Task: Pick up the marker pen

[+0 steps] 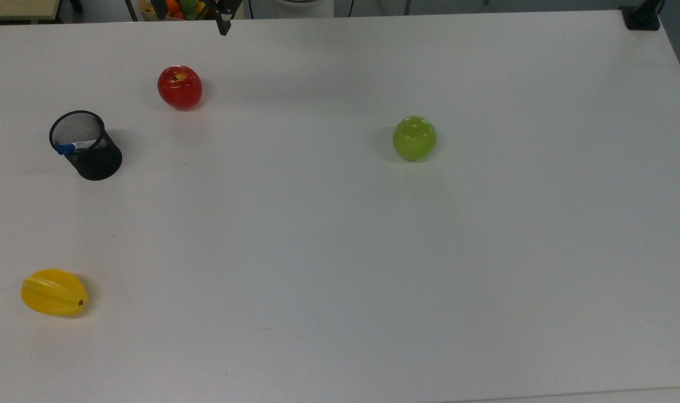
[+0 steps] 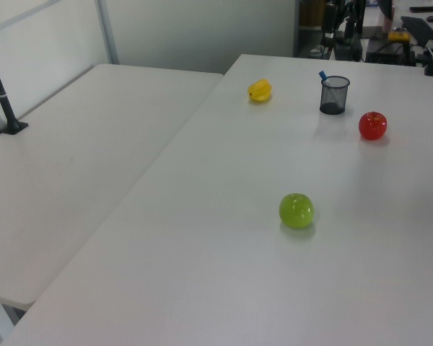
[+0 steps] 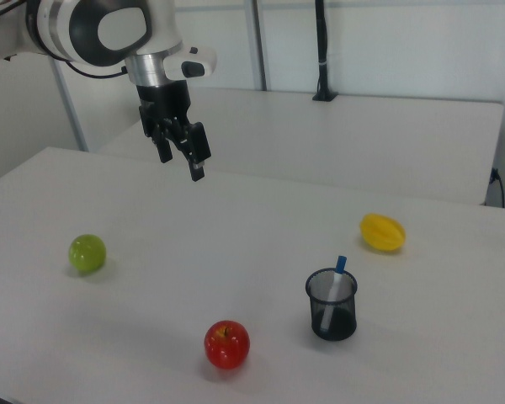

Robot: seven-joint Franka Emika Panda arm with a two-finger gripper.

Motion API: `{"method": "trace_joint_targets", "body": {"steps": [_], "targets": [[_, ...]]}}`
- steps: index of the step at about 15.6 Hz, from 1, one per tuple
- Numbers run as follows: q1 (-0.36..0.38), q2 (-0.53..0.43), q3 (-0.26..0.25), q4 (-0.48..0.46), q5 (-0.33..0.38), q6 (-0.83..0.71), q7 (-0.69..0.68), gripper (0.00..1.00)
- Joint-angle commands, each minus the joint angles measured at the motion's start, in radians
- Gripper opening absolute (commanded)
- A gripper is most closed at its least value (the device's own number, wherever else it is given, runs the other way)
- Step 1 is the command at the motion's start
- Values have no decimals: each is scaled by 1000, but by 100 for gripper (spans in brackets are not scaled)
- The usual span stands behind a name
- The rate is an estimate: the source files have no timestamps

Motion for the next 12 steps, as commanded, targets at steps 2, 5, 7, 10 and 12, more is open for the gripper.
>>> {"method": "trace_joint_targets", "body": {"steps": [2,5,7,10,12], "targets": [[7,-5,1,5,-6,-31,15,100],[7,-5,1,5,-4,-23,6,100],[5,-5,1,5,-6,-17,4,100],[-1,-3,-2,6,-11,6,1,100],[-16,5,-2,2,-18,48,1,100]]}}
